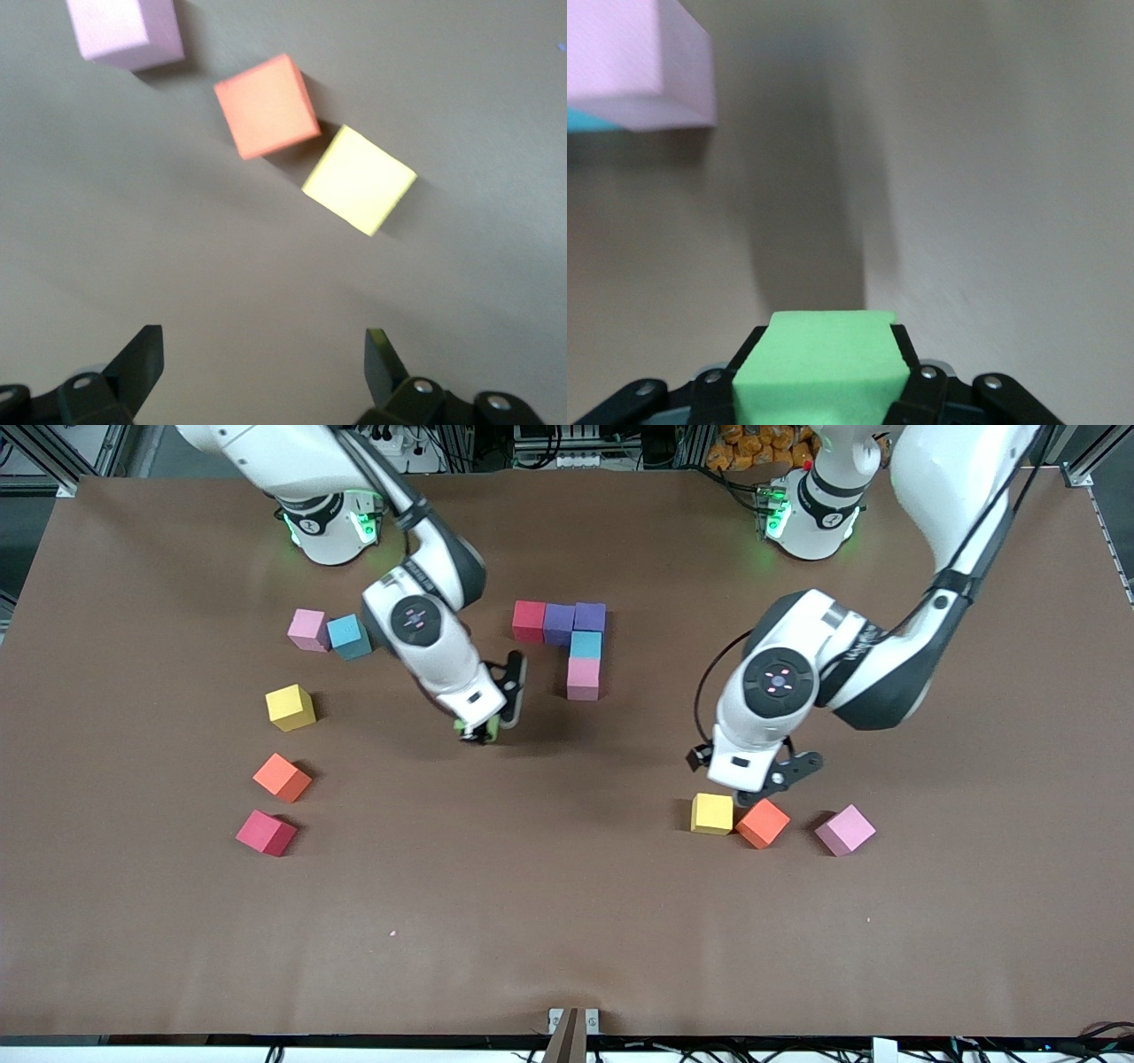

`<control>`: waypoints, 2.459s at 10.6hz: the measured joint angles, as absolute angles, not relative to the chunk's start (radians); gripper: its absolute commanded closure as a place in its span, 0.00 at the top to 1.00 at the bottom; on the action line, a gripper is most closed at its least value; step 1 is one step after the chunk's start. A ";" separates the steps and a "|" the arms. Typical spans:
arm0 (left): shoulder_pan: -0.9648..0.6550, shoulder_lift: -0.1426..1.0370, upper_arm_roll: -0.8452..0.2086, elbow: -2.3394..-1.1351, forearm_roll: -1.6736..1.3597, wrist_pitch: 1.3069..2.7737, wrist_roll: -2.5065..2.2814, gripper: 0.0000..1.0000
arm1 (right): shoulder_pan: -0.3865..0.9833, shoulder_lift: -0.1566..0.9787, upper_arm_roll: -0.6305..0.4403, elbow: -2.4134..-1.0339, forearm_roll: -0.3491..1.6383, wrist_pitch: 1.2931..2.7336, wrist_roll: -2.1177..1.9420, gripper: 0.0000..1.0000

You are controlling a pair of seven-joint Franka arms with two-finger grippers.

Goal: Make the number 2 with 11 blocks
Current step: 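Carry green to center with the right gripper while the left gripper reaches orange, then place green with the right gripper while the left gripper grasps orange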

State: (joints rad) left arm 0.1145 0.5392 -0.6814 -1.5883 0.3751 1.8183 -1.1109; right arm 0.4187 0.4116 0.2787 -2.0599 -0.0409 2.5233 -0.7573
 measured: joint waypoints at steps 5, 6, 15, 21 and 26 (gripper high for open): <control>0.273 0.539 -0.676 -1.573 0.381 1.818 -0.982 1.00 | 0.553 0.464 0.279 -2.056 -0.111 2.552 -0.573 0.30; 0.284 0.541 -0.676 -1.567 0.381 1.818 -0.965 1.00 | 0.555 0.480 0.279 -2.047 -0.131 2.557 -0.553 0.30; 0.257 0.667 -0.668 -1.455 0.381 1.833 -0.942 1.00 | 0.615 0.537 0.279 -1.996 -0.161 2.560 -0.463 0.30; 0.078 0.743 -0.494 -1.410 0.380 1.953 -1.082 1.00 | 0.637 0.561 0.279 -1.973 -0.178 2.560 -0.456 0.30; 0.079 0.780 -0.489 -1.408 0.380 2.005 -1.084 1.00 | 0.638 0.564 0.279 -1.968 -0.179 2.560 -0.446 0.31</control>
